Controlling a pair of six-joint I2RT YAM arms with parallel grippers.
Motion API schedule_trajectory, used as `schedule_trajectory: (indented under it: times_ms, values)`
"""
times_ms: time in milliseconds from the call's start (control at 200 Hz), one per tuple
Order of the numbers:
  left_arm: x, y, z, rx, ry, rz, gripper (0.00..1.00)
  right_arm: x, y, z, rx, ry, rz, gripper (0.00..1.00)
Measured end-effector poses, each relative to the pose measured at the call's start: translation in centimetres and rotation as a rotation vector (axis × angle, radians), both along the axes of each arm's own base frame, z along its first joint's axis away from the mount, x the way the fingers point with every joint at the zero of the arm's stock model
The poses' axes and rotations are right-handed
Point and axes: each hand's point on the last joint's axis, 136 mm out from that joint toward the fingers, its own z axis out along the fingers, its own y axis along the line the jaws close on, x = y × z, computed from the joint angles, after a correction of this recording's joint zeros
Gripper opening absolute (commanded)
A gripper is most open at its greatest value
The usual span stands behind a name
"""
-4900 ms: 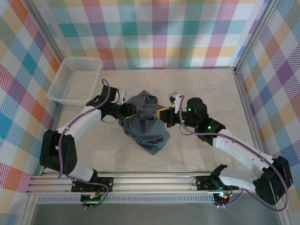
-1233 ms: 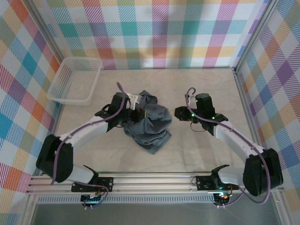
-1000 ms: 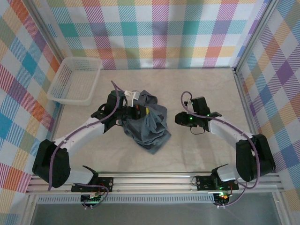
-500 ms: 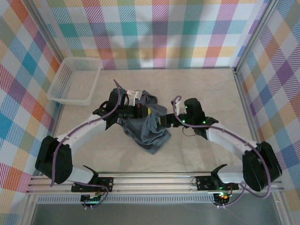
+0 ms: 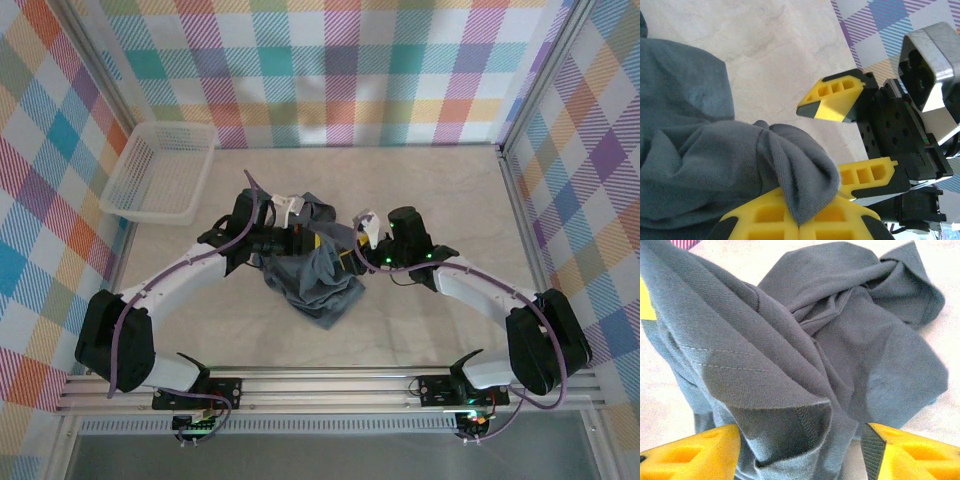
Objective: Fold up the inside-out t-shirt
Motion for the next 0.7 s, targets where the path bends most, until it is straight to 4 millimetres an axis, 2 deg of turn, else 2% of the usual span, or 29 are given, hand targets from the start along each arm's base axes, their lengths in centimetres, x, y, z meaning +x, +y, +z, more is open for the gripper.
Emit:
schedule_trajectory:
  times_ms: [275,455,620,705]
  values:
    - [-0.2,-0.1,0.1,-0.006,0.0,-0.016,0.0,2.4,0.1,1.7,-0.107,-0.302,0.07,0.58]
    - [-0.3,-0.2,0.1,-0.008,0.0,-0.018,0.0,2.5,1.4,3.6,-0.088,-0.431,0.134,0.34]
    - [-0.3,-0.2,0.1,-0.005,-0.005,-0.021,0.0,1.3,2.7,4.4,-0.021,-0.438,0.209,0.01]
    - [-0.3,0.0,-0.1,0.003,-0.005,-0.021,0.0,0.6,3.0,4.4,0.008,-0.407,0.231,0.0]
